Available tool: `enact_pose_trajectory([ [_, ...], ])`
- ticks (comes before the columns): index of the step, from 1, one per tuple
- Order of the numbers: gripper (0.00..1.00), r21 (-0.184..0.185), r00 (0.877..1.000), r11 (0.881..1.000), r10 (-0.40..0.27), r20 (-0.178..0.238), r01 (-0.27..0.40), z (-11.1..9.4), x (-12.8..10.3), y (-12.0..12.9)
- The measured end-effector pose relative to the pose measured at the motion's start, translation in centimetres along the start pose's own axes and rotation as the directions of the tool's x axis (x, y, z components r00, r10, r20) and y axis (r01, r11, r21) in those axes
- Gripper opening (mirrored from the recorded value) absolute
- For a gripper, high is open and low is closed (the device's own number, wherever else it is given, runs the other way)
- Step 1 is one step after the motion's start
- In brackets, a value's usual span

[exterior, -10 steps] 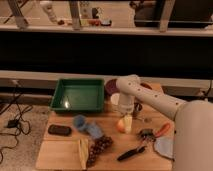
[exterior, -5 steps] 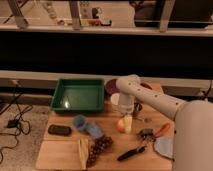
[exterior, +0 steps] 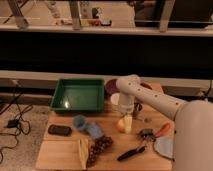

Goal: Place apple in table surface

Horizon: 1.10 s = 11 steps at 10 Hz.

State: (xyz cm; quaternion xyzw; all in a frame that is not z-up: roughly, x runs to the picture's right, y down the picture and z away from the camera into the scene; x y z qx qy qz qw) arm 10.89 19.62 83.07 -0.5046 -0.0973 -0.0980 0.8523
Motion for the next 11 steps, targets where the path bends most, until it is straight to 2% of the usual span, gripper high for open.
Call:
enact_pose_trajectory([
  [6,0.8,0.018,1.0,1.0,0.004,0.009,-0.004,-0.5,-0.3,0.2],
  [9,0.8,0.027,1.0,1.0,0.015,-0.006,-0.015,-0.8,-0.6,0.6],
  [11,0.8,0.056,1.0,0.998,0.021,-0.014,-0.02,-1.8,-1.3,1.1],
])
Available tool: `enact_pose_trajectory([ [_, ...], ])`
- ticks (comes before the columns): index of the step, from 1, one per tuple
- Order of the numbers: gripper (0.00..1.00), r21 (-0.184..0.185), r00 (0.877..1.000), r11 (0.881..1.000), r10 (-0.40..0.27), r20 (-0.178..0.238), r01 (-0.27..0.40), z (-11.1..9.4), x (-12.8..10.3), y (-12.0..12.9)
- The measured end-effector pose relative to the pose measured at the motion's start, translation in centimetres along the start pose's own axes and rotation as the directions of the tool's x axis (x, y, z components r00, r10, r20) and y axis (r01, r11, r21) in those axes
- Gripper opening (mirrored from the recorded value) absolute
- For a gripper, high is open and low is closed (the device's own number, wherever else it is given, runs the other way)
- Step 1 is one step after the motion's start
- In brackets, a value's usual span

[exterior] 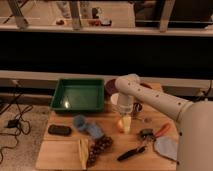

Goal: Place apple in table surface

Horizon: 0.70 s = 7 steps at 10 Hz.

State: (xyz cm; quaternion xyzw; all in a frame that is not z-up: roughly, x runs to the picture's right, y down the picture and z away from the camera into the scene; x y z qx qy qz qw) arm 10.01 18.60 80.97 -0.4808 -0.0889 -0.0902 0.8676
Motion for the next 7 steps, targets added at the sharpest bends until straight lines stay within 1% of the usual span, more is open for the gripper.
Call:
enact_pose_trajectory([
  [1,0.8,0.009,1.0,1.0,0.005,-0.002,-0.004,-0.5,0.0,0.4],
  [2,0.8,0.029,1.0,1.0,0.005,-0.003,-0.004,-1.3,-0.3,0.8],
  [5,0.8,0.071,1.0,0.998,-0.002,-0.006,0.003,-3.3,-1.1,1.9],
  [7,0.8,0.112,1.0,0.993,-0.018,-0.008,0.018,-5.5,-2.0,3.1],
])
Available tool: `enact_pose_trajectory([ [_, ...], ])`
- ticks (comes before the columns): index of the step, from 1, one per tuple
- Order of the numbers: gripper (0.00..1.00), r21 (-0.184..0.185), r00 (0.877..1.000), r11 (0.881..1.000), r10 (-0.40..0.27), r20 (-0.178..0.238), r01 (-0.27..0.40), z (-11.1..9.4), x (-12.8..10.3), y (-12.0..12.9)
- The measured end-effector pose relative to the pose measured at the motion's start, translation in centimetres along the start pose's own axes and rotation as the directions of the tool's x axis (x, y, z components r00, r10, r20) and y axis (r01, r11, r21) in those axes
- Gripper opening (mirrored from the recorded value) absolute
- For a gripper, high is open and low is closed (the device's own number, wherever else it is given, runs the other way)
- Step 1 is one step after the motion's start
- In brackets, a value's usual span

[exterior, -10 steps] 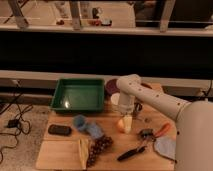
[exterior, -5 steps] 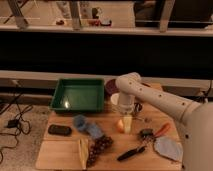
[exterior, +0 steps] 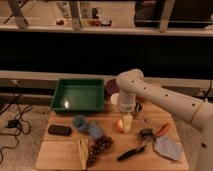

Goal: Place apple in table surface

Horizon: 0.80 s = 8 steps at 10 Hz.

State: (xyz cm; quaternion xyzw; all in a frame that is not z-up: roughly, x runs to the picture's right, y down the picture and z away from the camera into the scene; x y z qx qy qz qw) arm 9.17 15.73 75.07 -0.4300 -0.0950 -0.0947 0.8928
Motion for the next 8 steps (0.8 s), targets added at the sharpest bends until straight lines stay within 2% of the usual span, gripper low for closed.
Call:
enact_pose_trajectory([
  [4,0.8,0.102,0.998,0.993,-0.054,0.017,0.052,-5.0,-1.8,2.5],
  [5,0.8,0.14,0.996,0.988,-0.075,0.036,0.07,-6.5,-2.0,3.3],
  [8,0.8,0.211,0.991,0.973,-0.114,0.067,0.098,-8.7,-1.9,4.9],
])
